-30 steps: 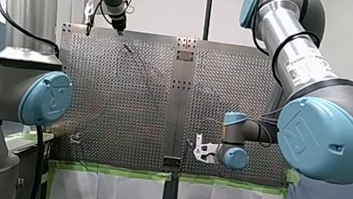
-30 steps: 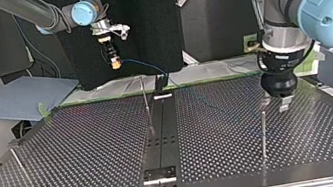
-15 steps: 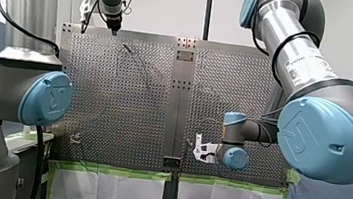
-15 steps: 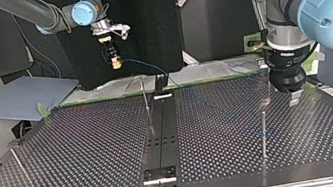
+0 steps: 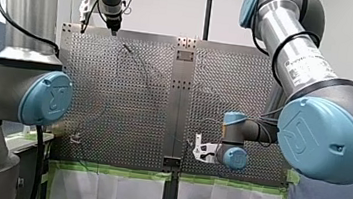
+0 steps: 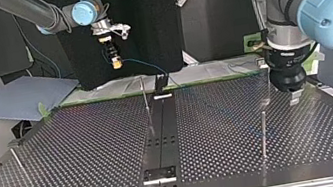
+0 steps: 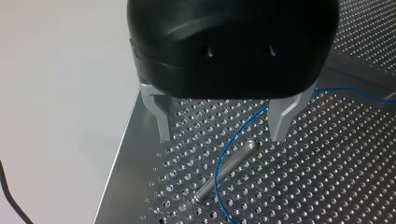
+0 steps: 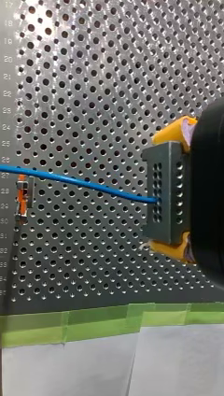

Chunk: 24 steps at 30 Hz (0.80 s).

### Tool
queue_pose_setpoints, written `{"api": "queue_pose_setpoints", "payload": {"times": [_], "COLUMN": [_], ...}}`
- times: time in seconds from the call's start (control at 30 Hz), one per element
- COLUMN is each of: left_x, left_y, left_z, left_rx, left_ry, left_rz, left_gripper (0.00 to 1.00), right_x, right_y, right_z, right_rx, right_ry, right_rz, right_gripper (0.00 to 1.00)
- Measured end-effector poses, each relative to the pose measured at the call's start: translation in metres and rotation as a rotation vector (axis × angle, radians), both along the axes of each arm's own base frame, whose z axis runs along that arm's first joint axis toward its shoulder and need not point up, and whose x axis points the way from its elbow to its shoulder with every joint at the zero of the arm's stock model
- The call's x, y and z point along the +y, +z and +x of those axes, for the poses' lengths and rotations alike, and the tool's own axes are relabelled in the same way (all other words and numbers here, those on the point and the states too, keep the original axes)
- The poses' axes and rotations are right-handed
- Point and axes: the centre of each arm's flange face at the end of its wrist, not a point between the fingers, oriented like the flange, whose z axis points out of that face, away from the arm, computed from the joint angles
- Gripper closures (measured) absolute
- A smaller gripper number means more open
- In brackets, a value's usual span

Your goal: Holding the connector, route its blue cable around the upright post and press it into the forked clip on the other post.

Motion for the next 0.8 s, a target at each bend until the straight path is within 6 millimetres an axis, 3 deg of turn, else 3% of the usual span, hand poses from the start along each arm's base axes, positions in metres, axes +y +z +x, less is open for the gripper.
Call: {"api": "queue_pose_setpoints", "payload": {"times": [0.53, 0.8], "left_x": [-0.011, -0.031], "left_y": [0.002, 0.006], "left_z": [0.003, 0.002], "left_rx": [-0.029, -0.075], "left_ry": [-0.077, -0.16], "left_rz": [0.031, 0.079], "left_gripper": [0.02, 0.02], "right_x": [0.001, 0.002], "right_y": [0.0, 0.0], "right_z": [0.001, 0.001], "right_rx": [0.0, 0.002], "right_ry": [0.001, 0.003], "right_rz": [0.0, 0.003], "right_gripper": [0.98, 0.98]}}
